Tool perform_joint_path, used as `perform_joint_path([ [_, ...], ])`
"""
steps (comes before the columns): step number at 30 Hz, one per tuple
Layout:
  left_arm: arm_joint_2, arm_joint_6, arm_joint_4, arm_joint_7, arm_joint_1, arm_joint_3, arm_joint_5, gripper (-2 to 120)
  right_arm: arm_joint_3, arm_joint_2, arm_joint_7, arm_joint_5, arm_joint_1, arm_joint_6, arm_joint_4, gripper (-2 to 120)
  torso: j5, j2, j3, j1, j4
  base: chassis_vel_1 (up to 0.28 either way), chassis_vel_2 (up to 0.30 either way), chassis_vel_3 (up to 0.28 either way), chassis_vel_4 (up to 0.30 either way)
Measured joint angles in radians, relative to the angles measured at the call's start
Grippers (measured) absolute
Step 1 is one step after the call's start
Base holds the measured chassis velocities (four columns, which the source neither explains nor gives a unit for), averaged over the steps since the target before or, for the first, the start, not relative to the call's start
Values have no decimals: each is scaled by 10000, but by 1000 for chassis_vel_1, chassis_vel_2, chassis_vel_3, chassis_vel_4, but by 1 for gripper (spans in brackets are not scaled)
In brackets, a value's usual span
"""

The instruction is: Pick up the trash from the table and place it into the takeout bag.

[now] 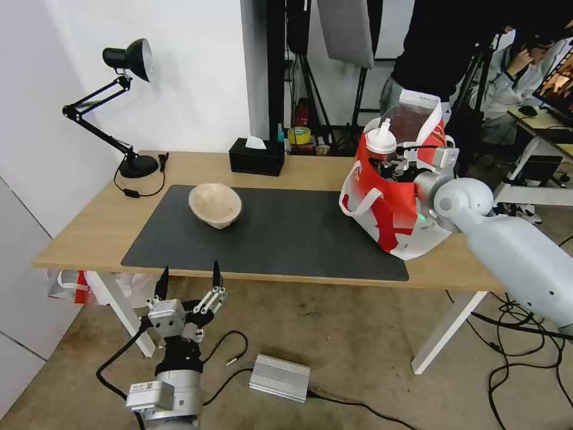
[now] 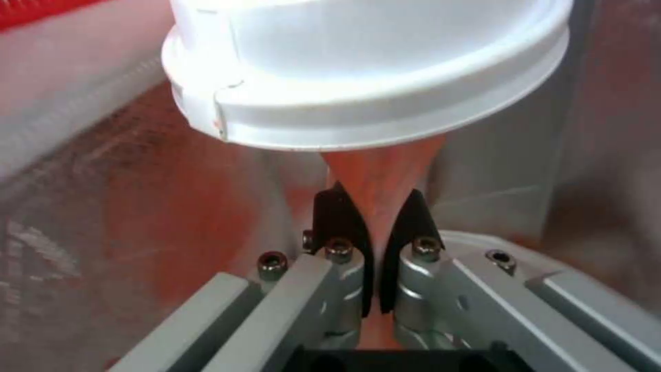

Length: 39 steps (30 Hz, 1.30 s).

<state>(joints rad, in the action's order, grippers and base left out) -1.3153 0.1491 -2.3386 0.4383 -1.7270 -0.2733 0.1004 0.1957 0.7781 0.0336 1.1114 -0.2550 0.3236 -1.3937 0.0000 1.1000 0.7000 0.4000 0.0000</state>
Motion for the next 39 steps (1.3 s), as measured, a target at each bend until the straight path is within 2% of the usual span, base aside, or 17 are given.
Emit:
perform_joint_path([
  [10,-29,0,-52,0,-81,5,-55,100,-3,-58,369,-544,14,-184,42,3,0,0,0,1,-1,0,0,0,0],
  [12,-30,0,-61,0,-87,7,-61,100,-22,-60,466,-564,11,-215,40,10,0,1,0,0,0,0,0,0,0],
  [14,-36,0,-77,0,-93,9,-69,100,-95,-72,619,-617,6,-233,31,22,0,0,0,0,0,0,0,0,0],
  [15,-36,0,-77,0,-93,9,-69,100,-95,-72,619,-617,6,-233,31,22,0,0,0,0,0,0,0,0,0],
  [18,-40,1,-83,0,-93,12,-74,100,-145,-97,672,-654,22,-233,27,36,1,0,0,0,-1,0,0,0,0],
  [19,-40,1,-83,0,-93,12,-74,100,-145,-97,672,-654,22,-233,27,36,1,0,0,0,-1,0,0,0,0],
  [23,-34,1,-93,0,-78,3,-76,100,-158,-114,786,-661,129,-234,20,52,0,0,0,0,0,0,0,0,0],
  [24,-34,1,-93,0,-78,3,-76,100,-158,-114,786,-661,129,-234,20,52,0,0,0,0,0,0,0,0,0],
  [27,-26,3,-122,0,-73,-16,-73,100,-157,-125,832,-669,192,-234,-3,68,0,0,0,0,-1,0,0,0,0],
  [28,-26,3,-122,0,-73,-16,-73,100,-157,-125,832,-669,192,-234,-3,68,0,0,0,0,-1,0,0,0,0],
  [31,-2,5,-180,0,-91,-65,-56,100,-157,-133,920,-671,262,-233,-42,84,0,0,0,0,0,0,0,0,0],
  [32,-2,5,-180,0,-91,-65,-56,100,-157,-133,920,-671,262,-233,-42,84,0,0,0,0,0,0,0,0,0],
  [35,17,5,-211,2,-97,-99,-41,100,-165,-156,1034,-670,295,-225,-113,96,0,0,1,0,0,0,0,0,0],
  [39,22,6,-246,9,-123,-117,-35,100,-204,-227,1098,-708,300,-216,-229,100,1,0,0,0,0,0,0,0,0],
])
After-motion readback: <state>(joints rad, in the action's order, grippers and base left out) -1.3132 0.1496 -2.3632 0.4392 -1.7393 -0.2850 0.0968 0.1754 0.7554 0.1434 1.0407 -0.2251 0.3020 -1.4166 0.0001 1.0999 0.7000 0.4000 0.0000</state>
